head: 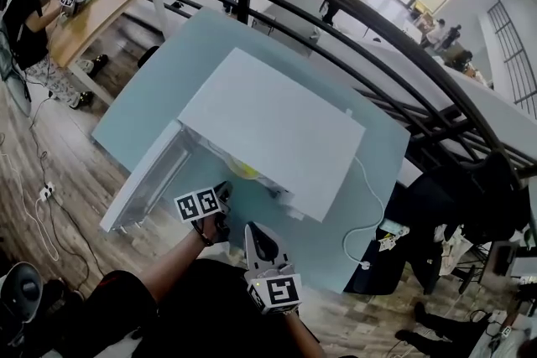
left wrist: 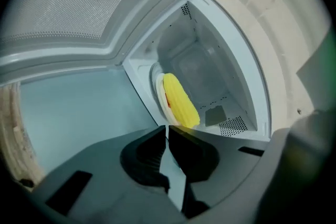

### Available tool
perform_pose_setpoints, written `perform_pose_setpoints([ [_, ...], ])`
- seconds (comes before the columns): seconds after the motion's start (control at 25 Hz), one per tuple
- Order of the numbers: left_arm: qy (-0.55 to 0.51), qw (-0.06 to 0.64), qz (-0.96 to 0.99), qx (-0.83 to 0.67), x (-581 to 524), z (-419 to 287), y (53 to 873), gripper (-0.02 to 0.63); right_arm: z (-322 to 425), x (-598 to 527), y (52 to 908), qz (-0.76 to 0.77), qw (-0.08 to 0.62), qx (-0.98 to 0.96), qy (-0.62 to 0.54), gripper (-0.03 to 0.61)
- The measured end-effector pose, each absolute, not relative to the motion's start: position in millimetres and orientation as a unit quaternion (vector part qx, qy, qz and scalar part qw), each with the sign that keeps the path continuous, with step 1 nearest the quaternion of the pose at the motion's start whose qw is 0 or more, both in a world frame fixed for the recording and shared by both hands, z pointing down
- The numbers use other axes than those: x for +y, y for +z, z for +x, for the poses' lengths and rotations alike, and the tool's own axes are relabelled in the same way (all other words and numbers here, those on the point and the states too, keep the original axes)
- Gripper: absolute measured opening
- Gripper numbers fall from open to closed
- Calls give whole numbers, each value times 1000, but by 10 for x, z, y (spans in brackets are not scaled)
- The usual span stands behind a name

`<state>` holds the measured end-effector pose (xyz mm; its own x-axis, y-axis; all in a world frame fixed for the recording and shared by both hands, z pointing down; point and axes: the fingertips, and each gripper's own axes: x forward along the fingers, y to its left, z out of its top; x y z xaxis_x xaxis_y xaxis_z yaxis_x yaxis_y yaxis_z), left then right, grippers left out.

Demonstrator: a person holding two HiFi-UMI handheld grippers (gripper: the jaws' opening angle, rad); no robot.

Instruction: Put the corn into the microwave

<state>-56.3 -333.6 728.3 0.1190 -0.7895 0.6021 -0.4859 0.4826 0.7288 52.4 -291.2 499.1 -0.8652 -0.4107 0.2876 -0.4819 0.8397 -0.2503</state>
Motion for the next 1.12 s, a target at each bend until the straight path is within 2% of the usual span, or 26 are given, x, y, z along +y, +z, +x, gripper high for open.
perform_pose_setpoints([
  [0.08,-129,558,498,-651,-3284,-558,7266,3,520,-2879,4992,238,113,-952,157,8],
  [0.44,-114,502,574,-637,-3137,-487,6795,3,548,-2801,4927,267,96,-945,163,8],
  [1.12,-53,226,758,-610,-2735,-292,5299,3,629,-2596,4841,316,59,-935,152,8],
])
